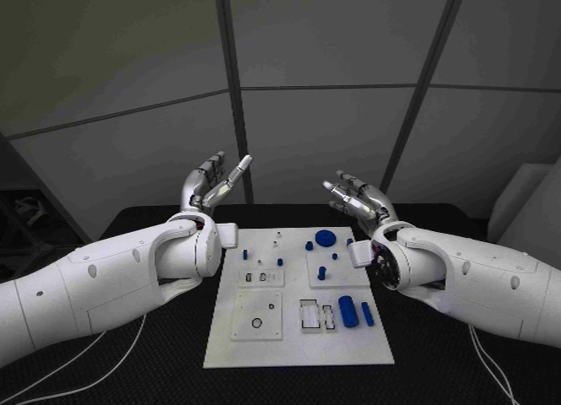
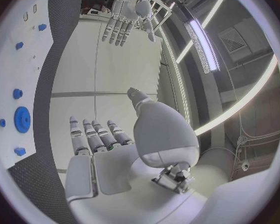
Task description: Assemble the parts on the task board
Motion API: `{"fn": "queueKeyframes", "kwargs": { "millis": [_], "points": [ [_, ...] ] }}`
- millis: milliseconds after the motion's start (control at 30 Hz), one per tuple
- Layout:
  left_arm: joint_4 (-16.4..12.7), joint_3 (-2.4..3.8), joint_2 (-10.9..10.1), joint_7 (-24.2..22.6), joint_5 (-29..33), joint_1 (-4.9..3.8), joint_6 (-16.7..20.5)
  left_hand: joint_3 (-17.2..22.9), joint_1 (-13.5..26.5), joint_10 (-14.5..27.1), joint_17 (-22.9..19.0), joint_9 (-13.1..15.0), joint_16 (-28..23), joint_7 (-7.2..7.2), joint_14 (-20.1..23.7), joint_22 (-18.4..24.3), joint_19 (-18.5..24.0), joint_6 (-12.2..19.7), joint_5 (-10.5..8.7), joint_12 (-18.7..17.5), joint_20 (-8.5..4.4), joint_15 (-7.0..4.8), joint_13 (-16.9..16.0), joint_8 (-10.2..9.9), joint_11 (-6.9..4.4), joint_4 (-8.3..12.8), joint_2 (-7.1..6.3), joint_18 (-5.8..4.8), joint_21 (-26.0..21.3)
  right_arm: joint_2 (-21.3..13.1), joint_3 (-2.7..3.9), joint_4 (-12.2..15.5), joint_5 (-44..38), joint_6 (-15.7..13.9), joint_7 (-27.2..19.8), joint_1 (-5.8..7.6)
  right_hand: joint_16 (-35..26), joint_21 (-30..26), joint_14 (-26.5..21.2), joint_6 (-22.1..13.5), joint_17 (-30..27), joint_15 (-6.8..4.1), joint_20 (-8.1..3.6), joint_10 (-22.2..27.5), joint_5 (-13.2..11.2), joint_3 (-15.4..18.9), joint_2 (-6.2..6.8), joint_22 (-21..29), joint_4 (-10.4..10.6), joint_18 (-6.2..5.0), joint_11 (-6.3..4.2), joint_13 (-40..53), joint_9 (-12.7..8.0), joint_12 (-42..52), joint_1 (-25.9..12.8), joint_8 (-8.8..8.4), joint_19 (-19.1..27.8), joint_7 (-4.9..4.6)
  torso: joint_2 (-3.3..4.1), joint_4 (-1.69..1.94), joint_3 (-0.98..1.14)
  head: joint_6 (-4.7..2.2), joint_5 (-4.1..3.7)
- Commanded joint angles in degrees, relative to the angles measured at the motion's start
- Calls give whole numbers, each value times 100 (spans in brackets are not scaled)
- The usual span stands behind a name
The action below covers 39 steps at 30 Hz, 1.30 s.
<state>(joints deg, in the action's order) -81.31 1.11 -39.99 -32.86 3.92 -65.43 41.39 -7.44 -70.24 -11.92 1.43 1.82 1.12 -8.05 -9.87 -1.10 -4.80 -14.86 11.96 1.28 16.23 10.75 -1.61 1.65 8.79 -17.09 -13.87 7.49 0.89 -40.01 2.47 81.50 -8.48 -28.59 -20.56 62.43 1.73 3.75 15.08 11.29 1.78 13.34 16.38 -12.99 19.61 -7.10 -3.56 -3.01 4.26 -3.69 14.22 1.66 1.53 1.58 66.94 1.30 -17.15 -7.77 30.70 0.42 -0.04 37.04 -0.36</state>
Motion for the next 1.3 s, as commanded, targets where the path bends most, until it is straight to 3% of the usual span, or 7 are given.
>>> {"fn": "queueKeyframes", "kwargs": {
  "millis": [33,133,267,400,533,900,1300],
  "points": [
    [1,5,6,-205,45,-8,-130,20,-70,-88,10,8,39,-277,-39,-5,4,-48,9,41,36,24,-10,25,31,-24,18,177,31,36,19,-69,-513,793,393,26,351,388,1740,1171,157,54,38,-1566,-4,-121,12,-189,-340,-288,77,152,141,309,711,263,-890,-893,-1,2,0,0,0],
    [1,5,6,-205,45,-8,-130,107,-148,-260,45,25,91,-366,-286,-17,-37,-177,-20,71,57,70,-29,50,126,-21,96,182,49,50,26,-94,-552,858,428,33,641,704,3131,2589,229,-134,27,-3260,-79,-242,51,-325,-553,-467,-96,267,291,677,990,588,-1607,-783,-1,2,0,0,0],
    [-191,3,-308,-136,18,-8,-439,532,-608,-1033,154,112,325,-682,-1188,-136,-514,-883,-104,222,69,226,-107,208,449,-18,282,52,246,-152,30,-235,-2457,506,295,43,736,944,3770,3716,208,-335,22,-3966,-135,-480,162,-396,-784,-658,-271,219,342,776,1231,792,-2096,-634,147,9,-18,48,-14],
    [-310,3,-437,-169,-67,-7,-551,1010,-1145,-3017,295,256,760,-802,-2804,-535,-2231,-2263,-218,671,49,208,-267,557,530,104,681,32,1010,-163,30,-287,-3215,596,403,87,653,1036,4160,4104,180,-439,-14,-4407,-258,-814,359,-382,-909,-684,-392,171,252,618,1266,710,-2316,-527,202,-9,-19,42,0],
    [-477,3,-606,-160,-169,-7,-663,1083,-1347,-3696,320,312,974,-614,-3603,-697,-3120,-3243,-254,816,34,14,-240,771,346,310,813,218,1439,-206,31,-290,-3916,691,547,160,683,1162,4551,4390,213,-554,-109,-4802,-212,-1062,493,-406,-949,-703,-492,191,246,572,1239,706,-2565,-464,297,2,-25,18,-26],
    [-1046,4,-1126,336,-760,-10,-854,1076,-1413,-4846,435,225,1243,-361,-4941,-798,-4059,-4146,-307,890,-200,-362,-229,788,11,711,975,319,1890,-284,32,-360,-5526,1070,1075,570,811,1540,5510,4801,360,-857,-406,-5437,-220,-1412,773,-512,-951,-704,-691,207,256,347,1105,638,-3212,-305,600,60,-54,-56,-92],
    [-1695,10,-1409,493,-883,-16,-1063,1083,-1389,-4992,505,191,1200,-333,-5254,-833,-4381,-4265,-318,709,-308,-441,-211,638,-25,793,983,308,2047,-158,34,-409,-7424,1777,2073,852,2177,3262,7125,4975,1365,-1311,-1102,-5648,-334,-915,887,-1457,-948,-648,-922,224,239,214,1127,456,-4458,-173,952,158,-125,-132,-206]
  ]
}}
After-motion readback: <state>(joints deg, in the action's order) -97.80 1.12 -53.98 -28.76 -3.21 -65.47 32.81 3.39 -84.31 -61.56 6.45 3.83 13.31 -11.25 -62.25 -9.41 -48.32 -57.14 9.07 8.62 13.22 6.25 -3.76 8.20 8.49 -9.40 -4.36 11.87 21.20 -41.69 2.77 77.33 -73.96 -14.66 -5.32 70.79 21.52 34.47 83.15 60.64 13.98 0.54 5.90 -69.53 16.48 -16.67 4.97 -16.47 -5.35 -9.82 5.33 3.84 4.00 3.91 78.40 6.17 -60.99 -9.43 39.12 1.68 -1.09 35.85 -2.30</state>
